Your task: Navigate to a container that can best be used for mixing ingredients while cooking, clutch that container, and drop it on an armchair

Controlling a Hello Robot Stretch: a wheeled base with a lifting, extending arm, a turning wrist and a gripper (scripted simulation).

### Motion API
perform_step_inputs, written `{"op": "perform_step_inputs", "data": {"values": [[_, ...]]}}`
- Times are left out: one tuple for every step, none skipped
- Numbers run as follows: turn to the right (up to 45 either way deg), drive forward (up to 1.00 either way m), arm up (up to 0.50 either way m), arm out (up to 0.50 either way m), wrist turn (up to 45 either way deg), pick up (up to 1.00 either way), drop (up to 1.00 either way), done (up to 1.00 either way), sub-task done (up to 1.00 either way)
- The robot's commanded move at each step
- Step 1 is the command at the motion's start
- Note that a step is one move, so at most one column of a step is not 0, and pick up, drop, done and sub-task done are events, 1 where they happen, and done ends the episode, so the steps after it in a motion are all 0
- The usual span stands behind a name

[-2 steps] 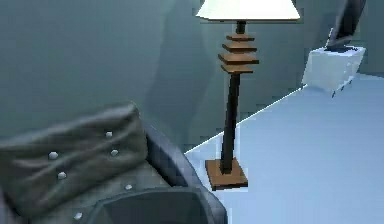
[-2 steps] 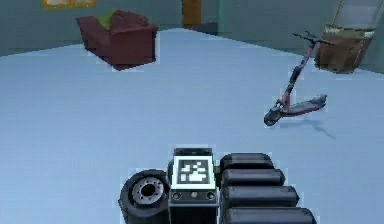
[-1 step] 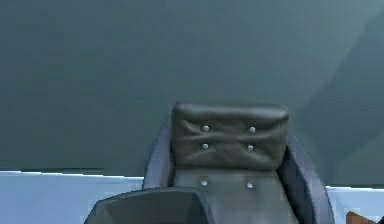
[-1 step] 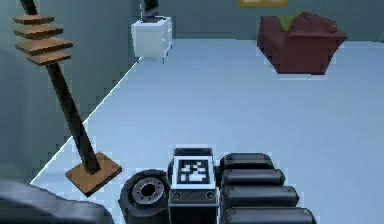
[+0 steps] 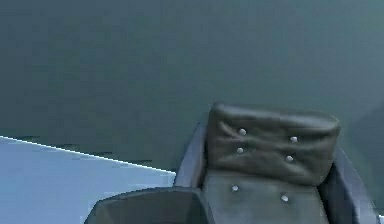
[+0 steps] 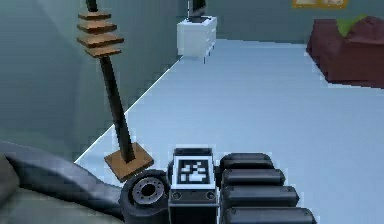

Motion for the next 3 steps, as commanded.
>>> {"op": "perform_step_inputs", "data": {"values": [[-3.0,0.0,0.0,0.0,0.0,0.0,0.0,0.0,0.0],[45.0,0.0,0.0,0.0,0.0,0.0,0.0,0.0,0.0],[6.0,0.0,0.0,0.0,0.0,0.0,0.0,0.0,0.0]]}}
